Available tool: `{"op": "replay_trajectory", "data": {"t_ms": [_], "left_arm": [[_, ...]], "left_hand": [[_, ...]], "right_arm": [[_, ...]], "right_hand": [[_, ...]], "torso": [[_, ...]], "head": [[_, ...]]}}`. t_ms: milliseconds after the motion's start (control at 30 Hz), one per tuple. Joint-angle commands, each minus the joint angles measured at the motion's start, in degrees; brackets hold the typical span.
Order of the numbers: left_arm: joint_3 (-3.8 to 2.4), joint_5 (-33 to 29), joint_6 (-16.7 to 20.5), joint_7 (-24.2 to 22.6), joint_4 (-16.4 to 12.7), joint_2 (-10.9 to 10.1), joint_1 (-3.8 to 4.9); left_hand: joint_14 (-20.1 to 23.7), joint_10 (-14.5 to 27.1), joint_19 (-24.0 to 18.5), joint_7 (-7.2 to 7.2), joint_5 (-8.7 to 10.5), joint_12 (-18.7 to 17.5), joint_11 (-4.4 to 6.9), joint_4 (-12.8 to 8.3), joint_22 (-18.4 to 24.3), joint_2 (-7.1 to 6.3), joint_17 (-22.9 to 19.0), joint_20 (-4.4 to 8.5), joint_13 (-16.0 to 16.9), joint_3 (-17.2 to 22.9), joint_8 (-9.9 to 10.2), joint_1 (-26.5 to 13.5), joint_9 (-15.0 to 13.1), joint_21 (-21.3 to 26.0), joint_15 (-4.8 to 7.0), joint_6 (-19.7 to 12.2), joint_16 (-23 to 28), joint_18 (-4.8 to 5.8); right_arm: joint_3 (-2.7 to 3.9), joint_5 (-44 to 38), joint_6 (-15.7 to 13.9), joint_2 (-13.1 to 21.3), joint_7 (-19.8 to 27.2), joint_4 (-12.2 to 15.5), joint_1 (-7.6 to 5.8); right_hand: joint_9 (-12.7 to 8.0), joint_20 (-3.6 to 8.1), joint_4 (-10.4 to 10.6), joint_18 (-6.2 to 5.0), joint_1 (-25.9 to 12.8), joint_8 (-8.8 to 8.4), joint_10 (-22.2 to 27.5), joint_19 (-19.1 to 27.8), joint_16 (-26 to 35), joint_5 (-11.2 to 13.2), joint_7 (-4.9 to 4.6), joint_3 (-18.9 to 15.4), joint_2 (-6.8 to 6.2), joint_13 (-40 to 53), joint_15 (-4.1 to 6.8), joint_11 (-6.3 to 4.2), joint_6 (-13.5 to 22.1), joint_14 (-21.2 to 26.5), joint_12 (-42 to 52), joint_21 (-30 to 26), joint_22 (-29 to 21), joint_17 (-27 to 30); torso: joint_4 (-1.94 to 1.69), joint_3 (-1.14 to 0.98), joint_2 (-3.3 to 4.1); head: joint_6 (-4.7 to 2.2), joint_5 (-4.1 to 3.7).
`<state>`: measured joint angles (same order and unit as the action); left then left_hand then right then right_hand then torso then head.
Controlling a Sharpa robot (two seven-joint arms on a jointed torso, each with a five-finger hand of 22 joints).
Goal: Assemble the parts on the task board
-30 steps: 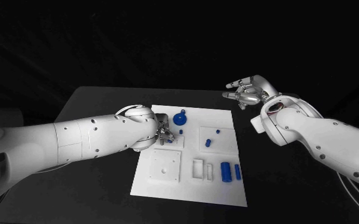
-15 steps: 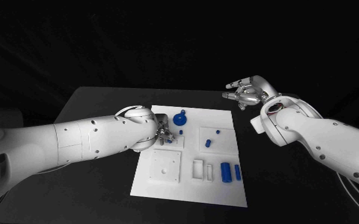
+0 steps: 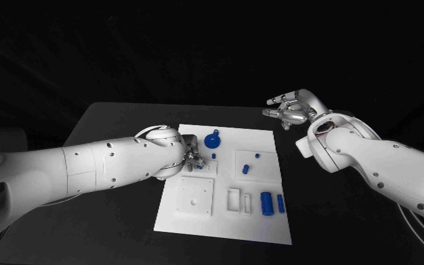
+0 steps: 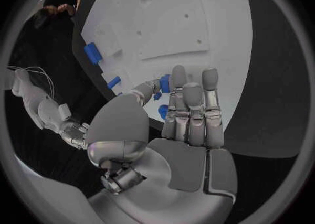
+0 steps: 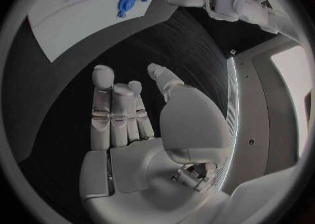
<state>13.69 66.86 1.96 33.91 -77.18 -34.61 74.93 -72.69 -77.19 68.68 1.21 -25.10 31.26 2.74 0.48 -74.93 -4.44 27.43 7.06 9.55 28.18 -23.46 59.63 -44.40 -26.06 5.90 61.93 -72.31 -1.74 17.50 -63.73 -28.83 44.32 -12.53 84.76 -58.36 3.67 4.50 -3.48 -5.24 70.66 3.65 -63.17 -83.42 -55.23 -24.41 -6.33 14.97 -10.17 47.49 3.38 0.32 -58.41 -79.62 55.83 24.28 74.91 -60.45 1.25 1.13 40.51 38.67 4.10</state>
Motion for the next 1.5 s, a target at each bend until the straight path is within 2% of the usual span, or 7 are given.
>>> {"op": "replay_trajectory", "data": {"t_ms": [33,433,767,1300,1333,1400,1500], "left_arm": [[0.01,0.41,-0.15,0.31,-0.03,-0.06,-0.01],[0.01,-0.09,-0.71,0.2,0.22,0.31,-0.03],[0.01,-0.19,-1.49,0.27,0.95,1.08,-0.26],[0.01,-0.2,-1.5,0.06,1.58,1.73,-0.45],[0.01,-0.2,-1.46,0.05,1.65,1.73,-0.46],[0.01,-0.2,-1.32,0.06,1.79,1.74,-0.46],[0.01,-0.2,-1.04,0.11,1.92,1.71,-0.46]], "left_hand": [[-0.4,0.0,0.12,-0.84,-0.14,0.33,0.32,-10.75,-1.2,-0.22,0.05,0.16,0.05,11.09,-0.24,0.48,-0.11,-0.35,0.18,0.87,-0.13,-0.65],[-0.61,-0.26,0.32,-0.86,1.37,0.28,0.39,-10.59,-1.12,-0.16,0.33,0.18,0.11,10.43,0.6,0.64,3.28,-0.08,0.21,1.57,-0.14,-0.49],[-2.03,-2.11,1.69,-1.81,5.81,0.24,1.01,-8.53,-0.96,-0.01,1.02,0.56,0.2,9.65,0.09,0.33,4.87,1.11,0.67,3.37,-0.57,0.25],[-2.92,-3.51,2.82,-2.34,7.3,-0.24,1.32,-6.9,-1.06,-0.35,2.46,0.87,0.42,8.98,-0.09,0.57,5.33,2.19,0.93,4.64,-0.3,0.74],[-2.93,-3.5,2.82,-2.38,7.86,-0.26,1.34,-6.74,-1.05,-0.34,2.5,0.86,0.44,8.85,-0.07,0.52,5.33,2.25,0.93,4.62,-0.26,0.76],[-2.94,-3.5,2.86,-2.45,11.39,-0.28,1.34,-6.15,-0.96,-0.07,2.58,0.8,0.48,8.21,0.07,0.54,5.41,2.48,0.91,4.48,-0.13,0.84],[-2.83,-3.19,2.94,-2.39,13.52,-0.33,1.23,-4.63,-0.83,-0.64,2.6,0.72,0.55,6.87,0.97,0.02,6.17,3.01,0.82,3.83,0.21,0.97]], "right_arm": [[0.04,0.04,0.84,-0.11,0.48,-0.02,0.01],[0.04,0.1,1.04,-0.18,0.46,-0.13,0.01],[0.04,0.19,1.27,-0.25,0.45,-0.17,0.01],[0.04,0.32,1.47,-0.51,0.44,-0.46,0.03],[0.04,0.33,1.47,-0.51,0.44,-0.47,0.03],[0.04,0.36,1.48,-0.51,0.45,-0.47,0.03],[0.04,0.4,1.48,-0.5,0.44,-0.48,0.04]], "right_hand": [[-0.05,-0.03,-0.07,-0.6,-0.46,-0.07,0.36,0.33,-0.2,-0.21,-0.04,0.26,0.16,-0.04,0.04,-0.02,-0.48,0.35,0.19,-0.02,2.61,0.01],[-0.05,-0.03,-0.03,-0.59,-0.52,-0.07,0.41,0.35,-0.14,-0.34,-0.05,0.25,0.16,-0.07,0.04,-0.01,-0.47,0.4,0.2,-0.05,2.6,0.05],[-0.05,-0.03,0.05,-0.59,-0.59,-0.07,0.4,0.35,-0.19,-0.48,-0.05,0.31,0.21,-0.08,0.04,-0.02,-0.46,0.37,0.22,-0.06,2.6,0.01],[-0.06,-0.03,0.11,-0.6,-0.67,-0.08,0.47,0.38,-0.12,-1.3,-0.06,0.48,0.14,-0.11,0.05,-0.02,-0.39,0.42,0.19,-0.22,2.57,0.07],[-0.06,-0.03,0.11,-0.6,-0.67,-0.08,0.47,0.38,-0.12,-1.3,-0.06,0.48,0.14,-0.11,0.05,-0.02,-0.39,0.42,0.19,-0.22,2.57,0.07],[-0.06,-0.03,0.11,-0.6,-0.67,-0.08,0.47,0.38,-0.12,-1.3,-0.06,0.48,0.14,-0.11,0.05,-0.02,-0.39,0.42,0.19,-0.22,2.57,0.07],[-0.06,-0.03,0.18,-0.6,-0.77,-0.08,0.48,0.4,-0.08,-1.43,-0.07,0.48,0.12,-0.12,0.04,-0.01,-0.36,0.45,0.19,-0.31,2.56,0.1]], "torso": [[0.0,0.0,-0.01],[0.01,-0.04,0.01],[0.05,-0.05,0.04],[-0.01,-0.02,0.01],[-0.02,-0.02,0.01],[-0.02,-0.02,0.0],[0.0,0.0,0.01]], "head": [[0.11,0.04],[0.07,0.08],[0.17,0.01],[0.37,-0.05],[0.37,-0.06],[0.37,-0.09],[0.39,-0.05]]}}
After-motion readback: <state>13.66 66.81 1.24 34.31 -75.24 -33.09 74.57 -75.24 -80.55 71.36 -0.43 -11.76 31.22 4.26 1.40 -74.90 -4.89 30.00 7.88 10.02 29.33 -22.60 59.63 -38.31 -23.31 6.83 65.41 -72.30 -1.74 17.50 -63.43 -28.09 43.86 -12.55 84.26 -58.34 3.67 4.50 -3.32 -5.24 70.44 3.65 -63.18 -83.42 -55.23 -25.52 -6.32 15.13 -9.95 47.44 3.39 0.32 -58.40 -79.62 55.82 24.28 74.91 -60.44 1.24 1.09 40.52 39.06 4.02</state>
